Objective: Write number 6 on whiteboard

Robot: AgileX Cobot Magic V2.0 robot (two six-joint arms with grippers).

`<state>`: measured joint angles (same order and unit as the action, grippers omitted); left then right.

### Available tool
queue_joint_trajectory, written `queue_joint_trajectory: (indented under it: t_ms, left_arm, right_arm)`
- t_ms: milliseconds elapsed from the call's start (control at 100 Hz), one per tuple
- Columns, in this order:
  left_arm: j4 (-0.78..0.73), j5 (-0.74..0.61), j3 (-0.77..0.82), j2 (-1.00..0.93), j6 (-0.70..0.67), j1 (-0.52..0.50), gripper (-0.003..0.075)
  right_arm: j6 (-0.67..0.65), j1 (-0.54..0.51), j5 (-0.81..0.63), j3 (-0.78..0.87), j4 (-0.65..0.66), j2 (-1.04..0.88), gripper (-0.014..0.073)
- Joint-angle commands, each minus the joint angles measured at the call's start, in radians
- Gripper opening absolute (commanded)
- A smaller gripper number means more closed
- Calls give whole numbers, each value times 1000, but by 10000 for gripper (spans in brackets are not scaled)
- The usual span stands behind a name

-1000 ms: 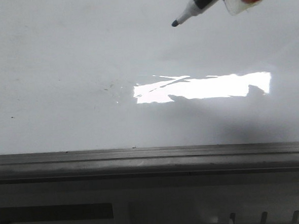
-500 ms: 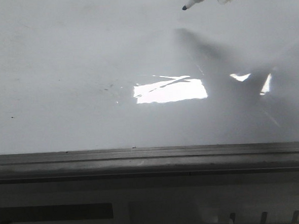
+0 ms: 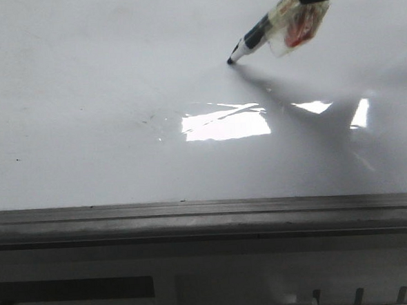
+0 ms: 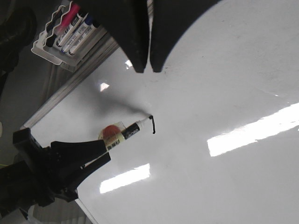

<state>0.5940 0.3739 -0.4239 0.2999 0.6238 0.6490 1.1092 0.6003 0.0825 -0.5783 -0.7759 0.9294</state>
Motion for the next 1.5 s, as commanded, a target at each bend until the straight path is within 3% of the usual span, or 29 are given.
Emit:
queue_joint_trajectory:
  t_ms: [0, 210, 340, 580, 690, 1490]
  left_arm:
    - [30, -60, -27, 10, -10, 8, -19]
    - [32, -60, -27, 10, -10, 8, -19]
    - [34, -60, -27, 10, -10, 8, -19]
    - [42, -60, -27, 10, -10, 8, -19]
    - [45, -60, -27, 10, -10, 8, -19]
    - [59, -60, -27, 10, -10, 8, -19]
  right_arm:
    - [1, -6, 69, -24, 0, 8, -44]
    - [-5, -7, 236, -24, 75, 6, -44]
    - [-72, -22, 233, -24, 127, 0, -44]
    - [-71, -124, 218, -24, 135, -54, -44]
    - [-71, -124, 175, -34, 133, -65, -44]
    - [-71, -89, 259, -95, 91, 45, -44]
